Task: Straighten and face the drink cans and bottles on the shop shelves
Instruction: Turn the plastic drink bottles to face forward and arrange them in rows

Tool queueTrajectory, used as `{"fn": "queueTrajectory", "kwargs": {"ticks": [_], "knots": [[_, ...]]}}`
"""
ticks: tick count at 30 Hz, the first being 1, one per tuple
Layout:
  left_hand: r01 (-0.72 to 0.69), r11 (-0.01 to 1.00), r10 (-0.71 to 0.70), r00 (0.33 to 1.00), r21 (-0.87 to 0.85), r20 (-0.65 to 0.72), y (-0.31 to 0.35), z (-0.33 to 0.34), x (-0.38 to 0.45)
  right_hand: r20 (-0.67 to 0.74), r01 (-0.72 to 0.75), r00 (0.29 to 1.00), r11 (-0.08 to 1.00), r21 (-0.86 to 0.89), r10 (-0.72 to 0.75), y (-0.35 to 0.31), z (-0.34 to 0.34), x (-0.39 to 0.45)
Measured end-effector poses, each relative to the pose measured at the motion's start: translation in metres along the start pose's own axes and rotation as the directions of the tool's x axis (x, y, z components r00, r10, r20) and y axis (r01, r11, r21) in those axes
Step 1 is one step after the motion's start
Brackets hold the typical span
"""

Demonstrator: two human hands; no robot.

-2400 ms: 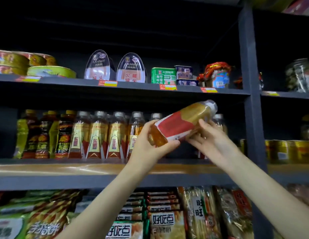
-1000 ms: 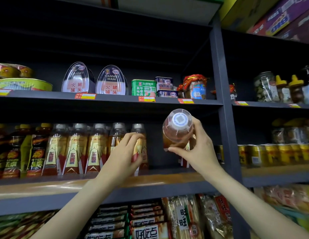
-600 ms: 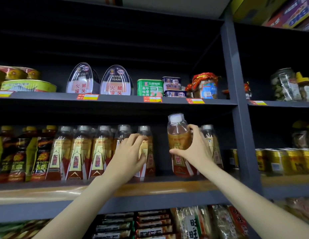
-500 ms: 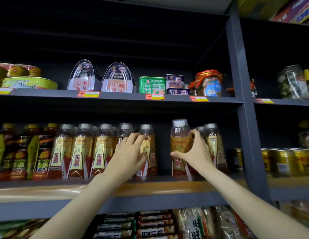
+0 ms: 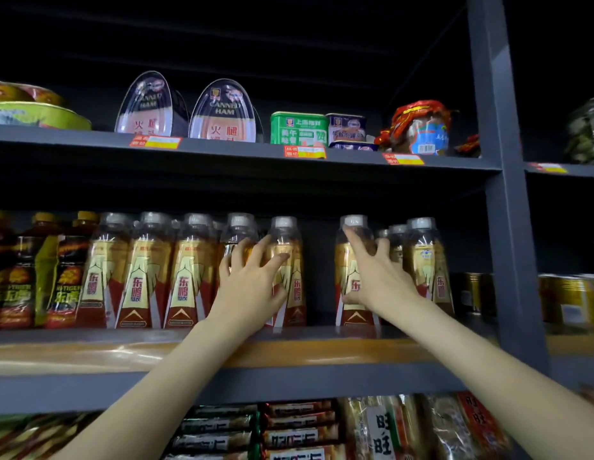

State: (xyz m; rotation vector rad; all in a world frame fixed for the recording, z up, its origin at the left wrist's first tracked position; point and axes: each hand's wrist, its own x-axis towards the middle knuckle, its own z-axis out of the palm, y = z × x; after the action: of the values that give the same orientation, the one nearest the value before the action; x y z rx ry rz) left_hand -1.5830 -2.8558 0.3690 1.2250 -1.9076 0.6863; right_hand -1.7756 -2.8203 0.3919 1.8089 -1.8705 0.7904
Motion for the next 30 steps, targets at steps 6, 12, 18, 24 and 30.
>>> {"fn": "queueTrajectory", "kwargs": {"ticks": [6,12,18,24,30], "knots": [[0.038,0.999,-0.038,0.998,0.000,0.049,-0.002,0.005,0.000,0.008,-0.079,0.997,0.991,0.109,0.078,0.011,0.029,0.033],[0.045,0.998,-0.044,0.999,-0.038,0.023,-0.003,0.012,0.000,0.056,-0.170,0.985,0.972,0.162,0.163,0.024,0.043,0.063],[0.041,0.998,-0.040,0.999,-0.045,0.013,-0.003,0.013,0.000,0.094,-0.192,0.980,0.955,0.227,0.175,0.028,0.048,0.065],[0.045,0.995,-0.042,0.998,-0.086,0.043,-0.003,0.003,0.000,-0.033,-0.017,0.999,0.969,0.247,0.026,0.013,0.025,0.052],[0.139,0.988,-0.136,0.989,-0.066,0.052,-0.015,-0.027,-0.005,0.038,0.047,0.996,0.805,0.591,-0.085,-0.031,0.009,0.046]]}}
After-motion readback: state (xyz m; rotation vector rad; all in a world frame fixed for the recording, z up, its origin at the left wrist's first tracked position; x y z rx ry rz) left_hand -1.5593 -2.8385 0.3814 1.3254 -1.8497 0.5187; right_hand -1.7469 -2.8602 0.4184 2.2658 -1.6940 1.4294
